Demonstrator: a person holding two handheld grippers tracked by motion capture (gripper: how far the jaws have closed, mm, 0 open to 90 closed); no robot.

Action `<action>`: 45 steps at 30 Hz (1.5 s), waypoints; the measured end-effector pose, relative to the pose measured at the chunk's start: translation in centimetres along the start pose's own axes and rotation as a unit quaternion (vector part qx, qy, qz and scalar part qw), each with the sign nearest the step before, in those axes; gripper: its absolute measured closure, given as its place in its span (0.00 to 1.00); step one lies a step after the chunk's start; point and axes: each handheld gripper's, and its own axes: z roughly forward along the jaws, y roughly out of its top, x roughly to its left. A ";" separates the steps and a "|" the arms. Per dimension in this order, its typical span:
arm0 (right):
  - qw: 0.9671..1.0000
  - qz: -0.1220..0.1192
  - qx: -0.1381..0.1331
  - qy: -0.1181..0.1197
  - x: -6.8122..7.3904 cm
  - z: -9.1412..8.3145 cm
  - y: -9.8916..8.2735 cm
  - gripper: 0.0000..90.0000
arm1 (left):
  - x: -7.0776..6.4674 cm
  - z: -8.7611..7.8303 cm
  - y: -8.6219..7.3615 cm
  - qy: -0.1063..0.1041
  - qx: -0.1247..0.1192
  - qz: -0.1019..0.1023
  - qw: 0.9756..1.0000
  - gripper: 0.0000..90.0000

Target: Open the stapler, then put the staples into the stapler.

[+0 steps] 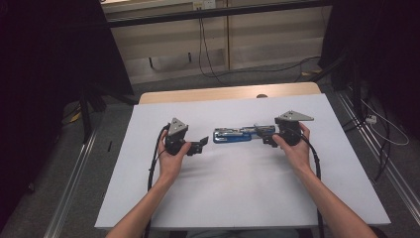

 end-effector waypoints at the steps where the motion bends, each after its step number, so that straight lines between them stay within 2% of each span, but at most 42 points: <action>1: 1.000 0.001 -0.001 0.001 0.0 0.0 0.1 0.12 | 0.0 -0.3 -0.1 0.001 -0.001 0.000 1.000 0.07; 4: 1.000 0.002 -0.003 0.001 0.0 -0.3 0.2 0.11 | -0.2 -1.1 -0.4 0.004 -0.005 0.004 1.000 0.07; 6: 1.000 0.004 -0.005 0.000 -0.1 -0.5 0.2 0.11 | -0.2 -1.7 -0.6 -0.004 -0.012 0.005 1.000 0.07; 8: 1.000 0.006 -0.006 -0.002 -0.2 -0.7 0.3 0.11 | -0.4 -2.2 -0.9 0.007 -0.004 0.016 1.000 0.07; 9: 1.000 0.005 -0.006 -0.003 -0.2 -0.7 0.4 0.12 | -0.4 -2.4 -1.1 0.005 -0.004 0.017 1.000 0.07; 11: 1.000 -0.002 -0.004 -0.007 -0.1 -0.7 0.4 0.12 | -0.3 -2.9 -1.3 -0.002 -0.009 0.007 1.000 0.07; 13: 1.000 0.000 -0.003 -0.003 -0.1 -0.6 0.5 0.12 | -0.5 -3.2 -1.5 0.003 -0.008 0.006 1.000 0.07; 20: 1.000 -0.006 0.012 0.001 0.1 -0.4 0.5 0.13 | -0.8 -4.5 -2.4 0.005 0.002 0.007 1.000 0.07; 24: 1.000 -0.003 0.018 0.003 0.1 -0.3 0.5 0.13 | -1.0 -5.5 -2.4 -0.001 -0.006 0.009 1.000 0.07; 27: 1.000 -0.004 0.024 0.000 0.0 -0.4 0.6 0.14 | -1.1 -6.3 -2.8 0.005 -0.012 0.009 1.000 0.07; 30: 0.999 0.002 0.033 0.010 -0.3 -0.1 0.8 0.13 | -1.1 -6.8 -3.0 0.002 -0.016 0.007 1.000 0.07; 34: 0.999 0.004 0.042 0.023 -0.4 0.4 1.4 0.13 | -1.3 -7.5 -3.5 0.001 -0.016 0.017 1.000 0.07; 35: 0.999 -0.001 0.043 0.024 -0.4 0.5 1.7 0.13 | -1.4 -7.8 -3.8 -0.004 -0.018 0.009 1.000 0.07; 36: 0.999 -0.002 0.043 0.027 -0.4 0.7 1.9 0.13 | -1.4 -8.0 -4.1 -0.009 -0.016 0.006 1.000 0.07; 38: 0.998 0.002 0.049 0.038 -0.4 0.9 2.3 0.12 | -1.6 -8.4 -4.4 -0.004 -0.006 0.016 1.000 0.07; 39: 0.998 0.001 0.051 0.038 -0.4 1.1 2.4 0.13 | -1.6 -8.6 -4.5 0.001 -0.006 0.023 1.000 0.07; 41: 0.998 0.001 0.052 0.038 -0.4 1.3 2.4 0.13 | -1.7 -8.8 -4.6 0.004 -0.012 0.022 1.000 0.07; 42: 0.998 -0.003 0.059 0.031 -0.3 1.5 2.5 0.13 | -1.7 -9.2 -4.6 0.002 -0.018 0.014 1.000 0.07; 45: 0.997 -0.002 0.067 0.032 -0.3 1.9 2.4 0.14 | -1.9 -9.6 -4.9 0.005 -0.019 0.016 1.000 0.07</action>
